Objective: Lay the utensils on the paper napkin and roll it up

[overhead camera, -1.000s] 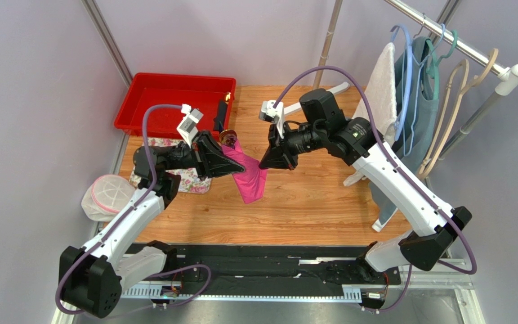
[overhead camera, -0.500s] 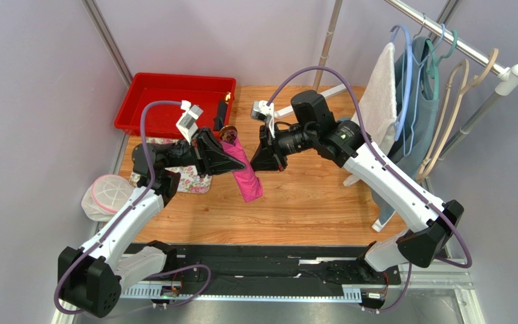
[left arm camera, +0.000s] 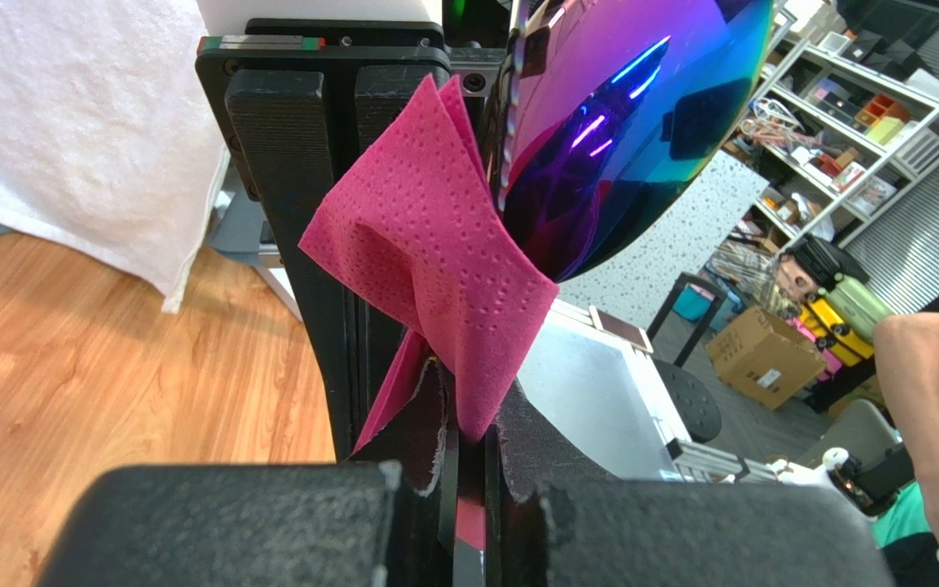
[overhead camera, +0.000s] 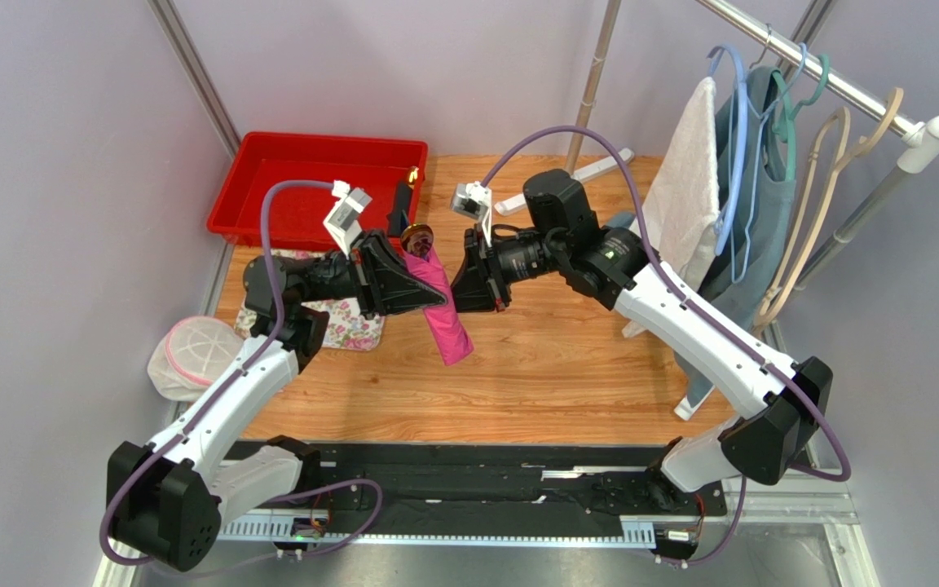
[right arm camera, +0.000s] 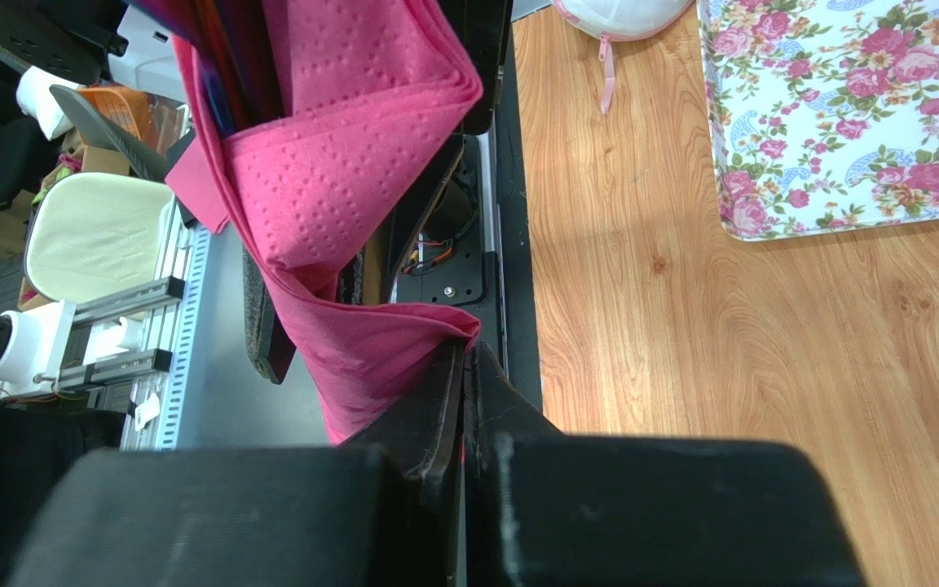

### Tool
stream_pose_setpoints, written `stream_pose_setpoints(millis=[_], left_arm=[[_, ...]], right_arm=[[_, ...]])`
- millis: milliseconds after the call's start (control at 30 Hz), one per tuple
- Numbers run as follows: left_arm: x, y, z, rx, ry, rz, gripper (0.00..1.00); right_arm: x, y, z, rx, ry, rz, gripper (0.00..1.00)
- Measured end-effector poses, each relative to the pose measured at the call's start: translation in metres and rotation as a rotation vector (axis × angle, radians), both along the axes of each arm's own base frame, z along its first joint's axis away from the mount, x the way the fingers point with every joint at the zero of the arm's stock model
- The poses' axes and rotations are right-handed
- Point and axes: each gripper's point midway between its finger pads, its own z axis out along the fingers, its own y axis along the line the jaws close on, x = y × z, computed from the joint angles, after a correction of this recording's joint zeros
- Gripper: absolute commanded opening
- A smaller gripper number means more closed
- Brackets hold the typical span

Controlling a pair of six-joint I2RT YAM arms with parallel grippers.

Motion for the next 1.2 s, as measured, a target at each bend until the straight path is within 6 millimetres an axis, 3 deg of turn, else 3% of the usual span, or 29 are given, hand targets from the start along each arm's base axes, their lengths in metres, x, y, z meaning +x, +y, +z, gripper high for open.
stream_pose_setpoints(millis=[133, 200, 367, 500, 567, 767, 933, 1067, 1200], left_arm=[[0.001, 0.0, 0.0, -0.001, 0.005, 0.006, 0.0], [0.004, -0.001, 0.0, -0.004, 0.012, 0.018, 0.0], [0.025, 0.002, -0.003, -0.011, 0.054, 0.118, 0.0], [0.053, 0.009, -0.016, 0.016, 0.12, 0.252, 0.0], [0.066, 0.011, -0.026, 0.039, 0.151, 0.311, 0.0], [0.088, 0.015, -0.054, 0.112, 0.235, 0.424, 0.0], [0.096, 0.016, -0.058, 0.132, 0.256, 0.462, 0.0], [0.096, 0.016, -0.056, 0.121, 0.262, 0.459, 0.0], [0.094, 0.014, -0.051, 0.105, 0.261, 0.444, 0.0]], right_arm=[[0.004, -0.001, -0.001, -0.009, 0.002, -0.021, 0.21], [0.011, -0.004, -0.003, -0.025, 0.007, -0.054, 0.25], [0.051, -0.028, -0.005, -0.08, 0.041, -0.196, 0.35], [0.089, -0.059, 0.005, -0.107, 0.03, -0.354, 0.48], [0.098, -0.071, 0.012, -0.113, 0.005, -0.416, 0.53], [0.078, -0.08, 0.038, -0.085, -0.059, -0.446, 0.56], [0.056, -0.069, 0.046, -0.066, -0.078, -0.398, 0.64], [0.042, -0.055, 0.031, -0.093, -0.052, -0.346, 0.69], [0.045, -0.043, 0.005, -0.141, -0.013, -0.337, 0.75]])
